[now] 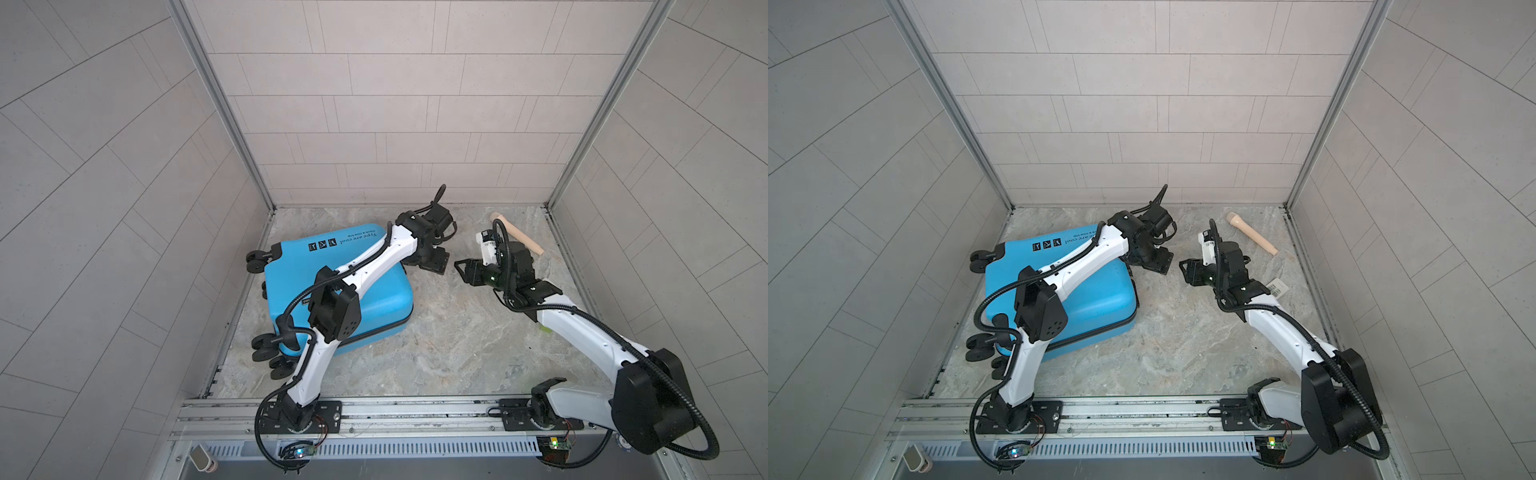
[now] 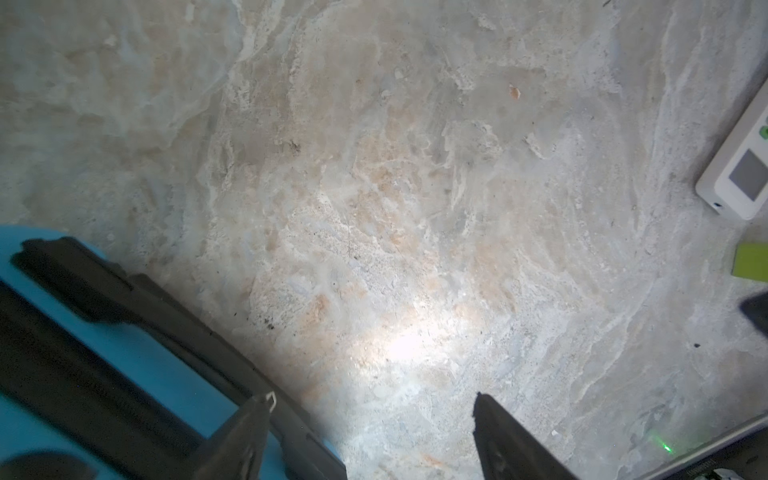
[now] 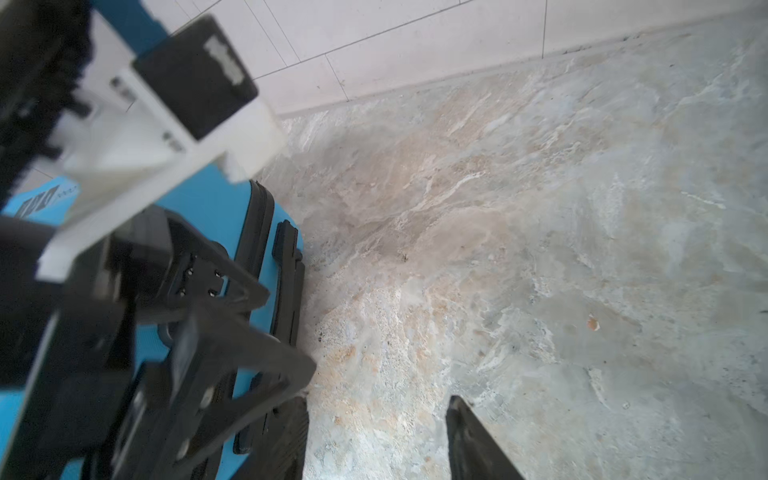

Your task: Pack the luggage

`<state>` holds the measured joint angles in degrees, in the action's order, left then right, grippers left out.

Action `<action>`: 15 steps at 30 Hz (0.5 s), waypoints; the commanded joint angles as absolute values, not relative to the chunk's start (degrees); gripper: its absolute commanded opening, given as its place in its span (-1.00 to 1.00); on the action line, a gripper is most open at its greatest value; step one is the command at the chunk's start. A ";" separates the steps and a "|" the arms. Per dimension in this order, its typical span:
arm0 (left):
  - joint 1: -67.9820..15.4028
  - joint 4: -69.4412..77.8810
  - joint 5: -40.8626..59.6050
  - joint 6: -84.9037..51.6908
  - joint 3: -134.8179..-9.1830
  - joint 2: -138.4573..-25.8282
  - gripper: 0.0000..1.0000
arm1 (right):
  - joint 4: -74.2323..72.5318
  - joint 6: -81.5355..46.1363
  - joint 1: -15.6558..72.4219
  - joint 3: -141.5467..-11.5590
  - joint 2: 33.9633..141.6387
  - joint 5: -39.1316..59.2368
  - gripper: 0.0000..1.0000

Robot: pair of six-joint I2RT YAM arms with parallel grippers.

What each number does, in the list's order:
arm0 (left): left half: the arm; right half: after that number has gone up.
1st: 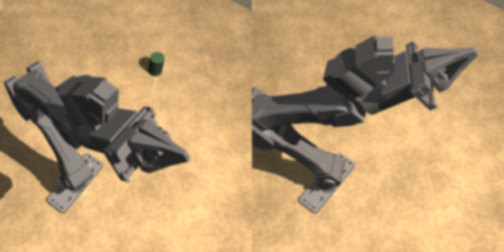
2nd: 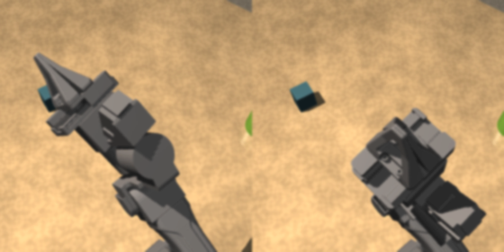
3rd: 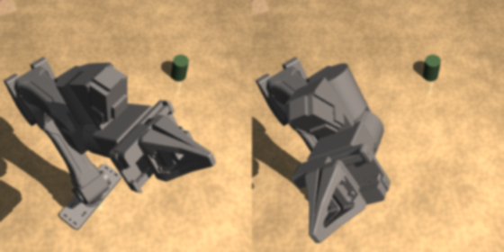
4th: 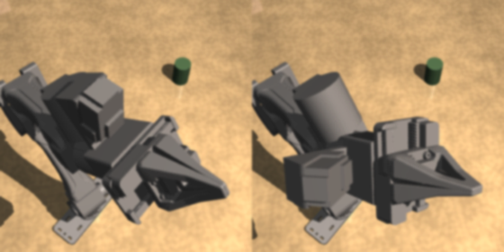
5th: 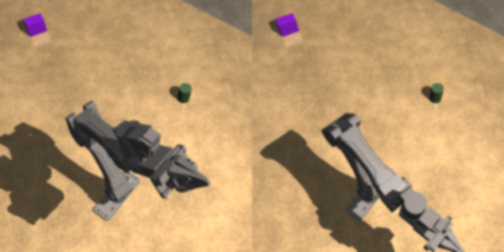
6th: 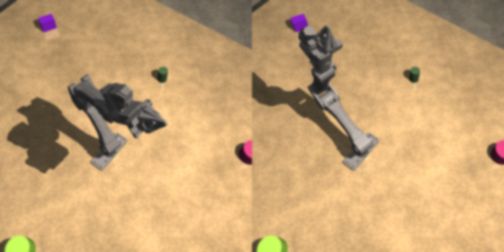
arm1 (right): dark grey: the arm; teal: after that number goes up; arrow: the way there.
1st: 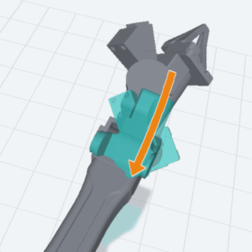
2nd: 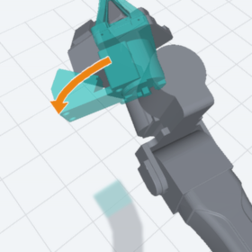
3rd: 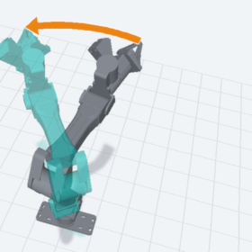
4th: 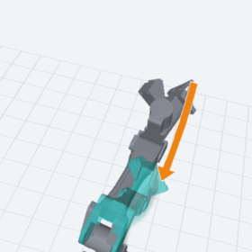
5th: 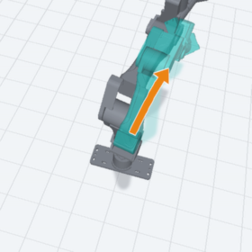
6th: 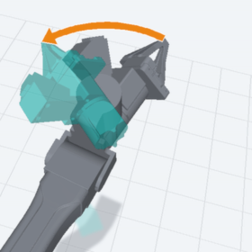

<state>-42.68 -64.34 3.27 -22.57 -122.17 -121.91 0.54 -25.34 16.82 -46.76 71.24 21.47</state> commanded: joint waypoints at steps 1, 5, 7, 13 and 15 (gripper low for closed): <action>-43.51 -65.83 -6.22 -28.08 -119.06 -106.55 0.69 | 4.00 -24.57 16.49 -52.00 74.14 19.47 0.13; -49.89 -60.74 -13.54 -34.99 -102.18 -92.06 0.69 | 5.23 -26.67 15.91 -60.76 83.98 25.02 0.14; -52.24 -59.25 -15.98 -40.39 -93.12 -84.87 0.69 | 7.35 -28.07 16.31 -67.27 90.88 31.04 0.11; -63.84 -56.76 -28.67 -59.48 -73.43 -66.46 0.68 | 14.65 -26.04 22.59 -81.12 106.92 36.45 0.13; -68.10 -56.78 -32.65 -63.84 -71.18 -64.47 0.69 | 14.35 -26.37 24.43 -83.19 110.49 37.74 0.13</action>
<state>-64.18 -57.39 -22.24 -51.72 -73.32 -66.46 9.87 -27.03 21.82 -80.77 108.01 33.65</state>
